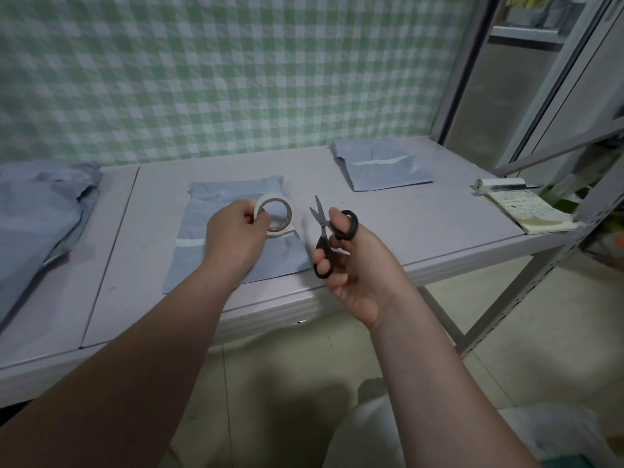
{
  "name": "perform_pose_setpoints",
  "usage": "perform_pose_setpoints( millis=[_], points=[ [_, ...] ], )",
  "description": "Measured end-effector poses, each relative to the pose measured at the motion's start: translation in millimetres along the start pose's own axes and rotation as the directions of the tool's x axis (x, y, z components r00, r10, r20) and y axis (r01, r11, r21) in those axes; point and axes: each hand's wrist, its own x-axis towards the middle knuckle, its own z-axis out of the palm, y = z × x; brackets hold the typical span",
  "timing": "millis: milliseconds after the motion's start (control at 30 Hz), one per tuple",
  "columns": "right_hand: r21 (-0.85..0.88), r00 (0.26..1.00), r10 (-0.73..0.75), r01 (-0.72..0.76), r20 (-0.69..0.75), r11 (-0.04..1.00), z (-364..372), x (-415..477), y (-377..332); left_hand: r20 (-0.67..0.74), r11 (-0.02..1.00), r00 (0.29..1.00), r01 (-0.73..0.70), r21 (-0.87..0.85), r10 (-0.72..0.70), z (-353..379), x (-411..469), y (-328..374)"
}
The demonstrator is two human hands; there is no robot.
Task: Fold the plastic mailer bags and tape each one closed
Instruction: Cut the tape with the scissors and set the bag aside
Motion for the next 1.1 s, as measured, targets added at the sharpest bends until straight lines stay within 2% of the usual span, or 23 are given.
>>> perform_pose_setpoints(
  millis=[100,333,1100],
  points=[
    [0.038,0.997,0.07,-0.071,0.026,0.997,-1,-6,3,0.006,0.996,1.0,0.016,-0.092,-0.015,-1,-5,0],
    [0.024,0.99,0.133,-0.134,0.044,0.991,-4,-13,6,-0.016,0.999,1.0,-0.013,-0.045,0.012,0,-7,0],
    [-0.016,0.995,0.092,-0.092,0.03,0.996,6,1,6,-0.009,0.999,1.0,0.003,-0.038,-0.003,0,-6,-2]
  ],
)
